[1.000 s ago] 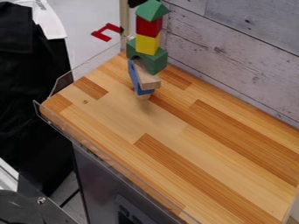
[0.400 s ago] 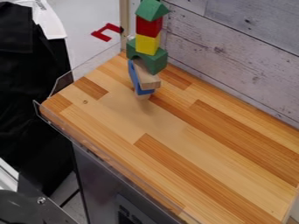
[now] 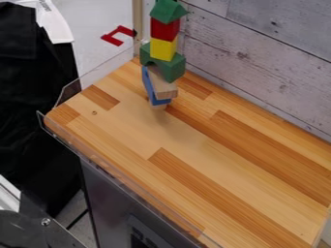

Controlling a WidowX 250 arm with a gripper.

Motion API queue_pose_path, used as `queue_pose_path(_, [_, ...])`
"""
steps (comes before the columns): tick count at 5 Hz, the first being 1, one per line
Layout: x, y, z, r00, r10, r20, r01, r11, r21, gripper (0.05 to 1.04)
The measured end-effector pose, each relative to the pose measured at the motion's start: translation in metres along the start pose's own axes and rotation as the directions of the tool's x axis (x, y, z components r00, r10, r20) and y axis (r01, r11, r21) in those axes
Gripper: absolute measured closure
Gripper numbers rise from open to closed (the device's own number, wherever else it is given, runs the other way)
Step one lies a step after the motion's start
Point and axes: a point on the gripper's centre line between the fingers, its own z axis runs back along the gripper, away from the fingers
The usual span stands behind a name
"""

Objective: Has removed the green block off top of the blocks and put it in front of the table

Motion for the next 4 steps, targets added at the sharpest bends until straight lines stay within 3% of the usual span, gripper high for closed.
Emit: queue_pose_path(4, [0.001, 0.001, -0.02, 0.999, 0.015, -0.032, -0.016, 0.999, -0.044, 0.085])
